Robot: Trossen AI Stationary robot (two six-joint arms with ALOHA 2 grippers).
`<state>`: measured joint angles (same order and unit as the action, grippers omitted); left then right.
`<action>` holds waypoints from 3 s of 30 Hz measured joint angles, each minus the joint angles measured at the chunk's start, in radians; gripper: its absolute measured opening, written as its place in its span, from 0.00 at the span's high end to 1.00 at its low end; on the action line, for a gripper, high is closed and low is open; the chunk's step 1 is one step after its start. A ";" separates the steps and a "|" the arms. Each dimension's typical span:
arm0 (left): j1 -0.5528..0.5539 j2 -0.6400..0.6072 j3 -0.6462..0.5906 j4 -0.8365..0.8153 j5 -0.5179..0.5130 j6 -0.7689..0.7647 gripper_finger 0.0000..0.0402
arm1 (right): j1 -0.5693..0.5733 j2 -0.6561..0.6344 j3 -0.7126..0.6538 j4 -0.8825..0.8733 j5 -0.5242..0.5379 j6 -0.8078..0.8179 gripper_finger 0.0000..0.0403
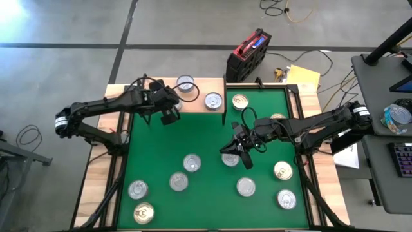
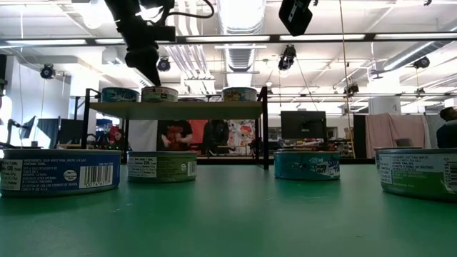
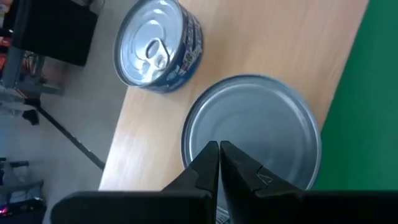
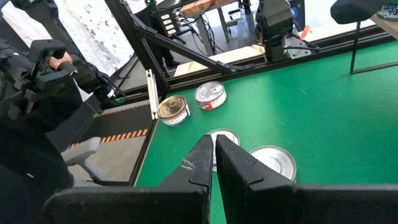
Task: Stack canned seafood by type on shelf
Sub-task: Put the bottom right white tuna can on the shelf
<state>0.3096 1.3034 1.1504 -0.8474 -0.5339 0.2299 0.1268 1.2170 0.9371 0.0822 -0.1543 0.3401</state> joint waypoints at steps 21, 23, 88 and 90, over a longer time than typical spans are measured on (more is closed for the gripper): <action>0.027 -0.001 0.001 -0.009 0.221 0.061 1.00 | 0.000 0.000 0.000 0.000 0.000 0.000 0.97; 0.031 0.000 0.001 -0.009 0.217 0.071 1.00 | 0.000 0.000 0.000 0.000 0.000 0.000 0.97; 0.035 0.003 -0.002 -0.029 0.151 0.076 1.00 | 0.000 0.000 0.000 -0.004 0.000 0.000 0.97; 0.035 0.003 -0.003 -0.029 0.151 0.076 1.00 | 0.000 0.000 0.000 -0.004 0.000 0.000 0.97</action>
<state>0.3450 1.3064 1.1477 -0.8761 -0.3824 0.3057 0.1272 1.2167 0.9367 0.0784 -0.1547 0.3397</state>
